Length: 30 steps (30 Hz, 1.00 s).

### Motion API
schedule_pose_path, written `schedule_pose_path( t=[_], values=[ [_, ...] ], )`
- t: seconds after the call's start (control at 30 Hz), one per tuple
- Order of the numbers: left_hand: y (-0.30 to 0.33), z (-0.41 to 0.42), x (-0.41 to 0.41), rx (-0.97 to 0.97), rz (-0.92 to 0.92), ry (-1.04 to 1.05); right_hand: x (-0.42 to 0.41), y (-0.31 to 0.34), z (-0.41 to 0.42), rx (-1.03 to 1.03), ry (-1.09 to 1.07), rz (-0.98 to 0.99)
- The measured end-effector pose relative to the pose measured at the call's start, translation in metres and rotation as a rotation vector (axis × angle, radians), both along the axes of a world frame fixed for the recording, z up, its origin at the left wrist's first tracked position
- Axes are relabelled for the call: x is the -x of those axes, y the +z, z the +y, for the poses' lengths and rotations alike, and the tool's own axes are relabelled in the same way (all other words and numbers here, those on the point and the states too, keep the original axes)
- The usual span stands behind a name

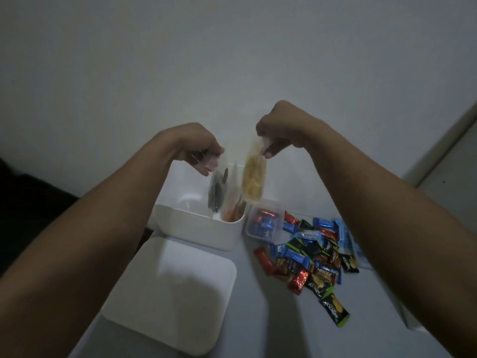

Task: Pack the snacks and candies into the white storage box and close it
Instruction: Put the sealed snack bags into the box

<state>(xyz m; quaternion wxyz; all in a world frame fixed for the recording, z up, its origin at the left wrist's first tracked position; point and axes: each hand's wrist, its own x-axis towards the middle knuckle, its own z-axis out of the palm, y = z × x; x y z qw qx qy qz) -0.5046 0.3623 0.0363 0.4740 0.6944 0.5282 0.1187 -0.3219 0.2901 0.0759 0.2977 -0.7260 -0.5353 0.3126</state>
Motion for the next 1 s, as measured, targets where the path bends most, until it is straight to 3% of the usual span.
schedule_pose_path(
  t=[0.23, 0.53, 0.8, 1.0],
  values=[
    [-0.038, 0.03, 0.004, 0.044, -0.081, 0.13, 0.033, -0.04, 0.034, -0.033, -0.12, 0.134],
    [-0.121, 0.043, 0.008, 0.178, -0.028, 0.093, 0.045, -0.131, 0.047, 0.236, -0.175, 0.209],
    [-0.175, 0.053, 0.001, 0.247, 0.048, 0.055, 0.052, -0.17, 0.055, 0.353, -0.213, 0.032],
    [-0.196, 0.06, 0.001, 0.359, 0.089, 0.031, 0.051, -0.188, 0.066, 0.462, -0.142, 0.057]
  ],
)
